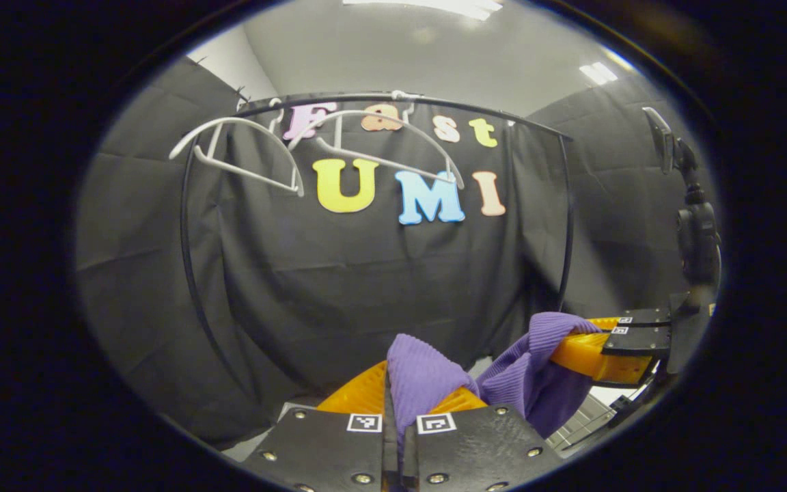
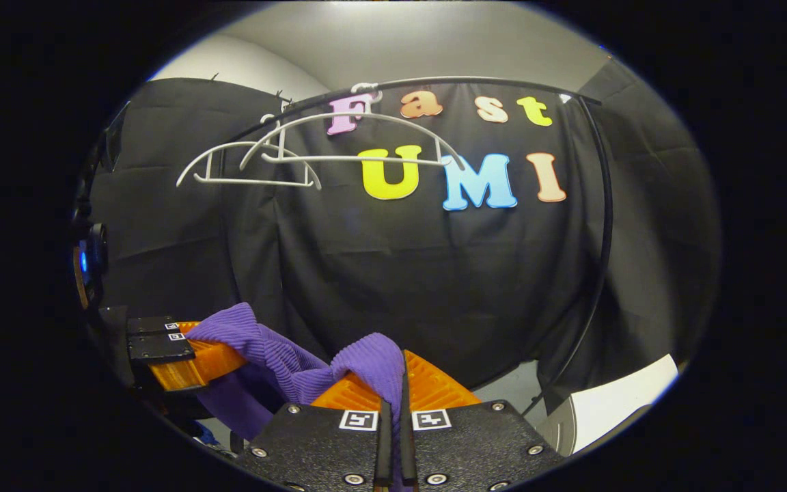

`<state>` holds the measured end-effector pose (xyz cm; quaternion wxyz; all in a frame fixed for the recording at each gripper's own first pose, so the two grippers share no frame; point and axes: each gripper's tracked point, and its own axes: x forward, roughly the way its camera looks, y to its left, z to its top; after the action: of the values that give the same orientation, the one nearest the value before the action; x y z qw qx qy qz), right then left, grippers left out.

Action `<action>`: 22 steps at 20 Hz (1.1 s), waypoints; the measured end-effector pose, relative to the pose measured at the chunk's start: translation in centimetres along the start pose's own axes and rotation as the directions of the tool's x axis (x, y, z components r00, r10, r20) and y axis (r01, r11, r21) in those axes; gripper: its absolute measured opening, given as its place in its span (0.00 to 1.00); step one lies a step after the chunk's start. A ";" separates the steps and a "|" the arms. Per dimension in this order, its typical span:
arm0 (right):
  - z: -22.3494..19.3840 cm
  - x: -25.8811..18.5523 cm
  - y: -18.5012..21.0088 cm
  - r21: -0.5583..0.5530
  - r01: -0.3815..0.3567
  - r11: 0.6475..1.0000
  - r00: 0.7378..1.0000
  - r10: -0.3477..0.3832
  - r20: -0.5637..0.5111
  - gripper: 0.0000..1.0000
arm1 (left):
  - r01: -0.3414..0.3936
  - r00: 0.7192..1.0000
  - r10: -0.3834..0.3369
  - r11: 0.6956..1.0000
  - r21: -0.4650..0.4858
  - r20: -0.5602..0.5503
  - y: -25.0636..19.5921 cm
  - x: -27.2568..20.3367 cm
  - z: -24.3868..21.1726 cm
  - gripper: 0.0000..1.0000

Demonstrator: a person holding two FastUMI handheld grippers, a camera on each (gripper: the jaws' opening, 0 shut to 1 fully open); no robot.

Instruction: Grasp the clothes on the hanger with both hands and then place them into the laundry hamper below.

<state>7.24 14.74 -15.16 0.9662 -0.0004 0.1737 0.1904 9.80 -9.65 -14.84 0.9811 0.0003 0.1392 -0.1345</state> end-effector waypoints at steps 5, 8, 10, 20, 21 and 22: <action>-6.3 0.7 -0.5 -0.031 -0.001 1.000 0.992 -0.003 -0.125 0.04 | -0.045 0.990 0.038 0.998 -0.046 -0.137 0.3 0.7 -6.8 0.04; -9.5 1.0 -0.8 -0.041 -0.002 0.999 0.982 -0.006 -0.191 0.05 | -0.077 0.973 0.068 0.996 -0.034 -0.220 0.9 1.4 -11.3 0.04; -11.6 1.2 -1.1 -0.063 -0.004 0.998 0.972 -0.011 -0.236 0.04 | -0.085 0.957 0.079 0.996 -0.011 -0.278 1.3 1.5 -14.2 0.04; -20.8 0.6 -1.4 -0.107 -0.049 0.993 0.894 -0.004 -0.448 0.09 | -0.118 0.864 0.115 0.993 0.025 -0.490 2.6 -0.7 -23.6 0.04; -21.7 0.4 -1.2 -0.096 -0.057 0.994 0.886 0.006 -0.464 0.12 | -0.118 0.860 0.116 0.993 0.027 -0.497 2.6 -1.0 -24.2 0.04; -22.2 0.1 -1.1 -0.089 -0.065 0.994 0.876 0.014 -0.483 0.13 | -0.114 0.857 0.109 0.993 0.020 -0.504 2.3 -1.2 -24.5 0.06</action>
<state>0.27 12.28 -36.09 0.8873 -0.0939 0.3982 0.2126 2.56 -6.14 -38.19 0.9168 0.0385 0.3909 -0.0720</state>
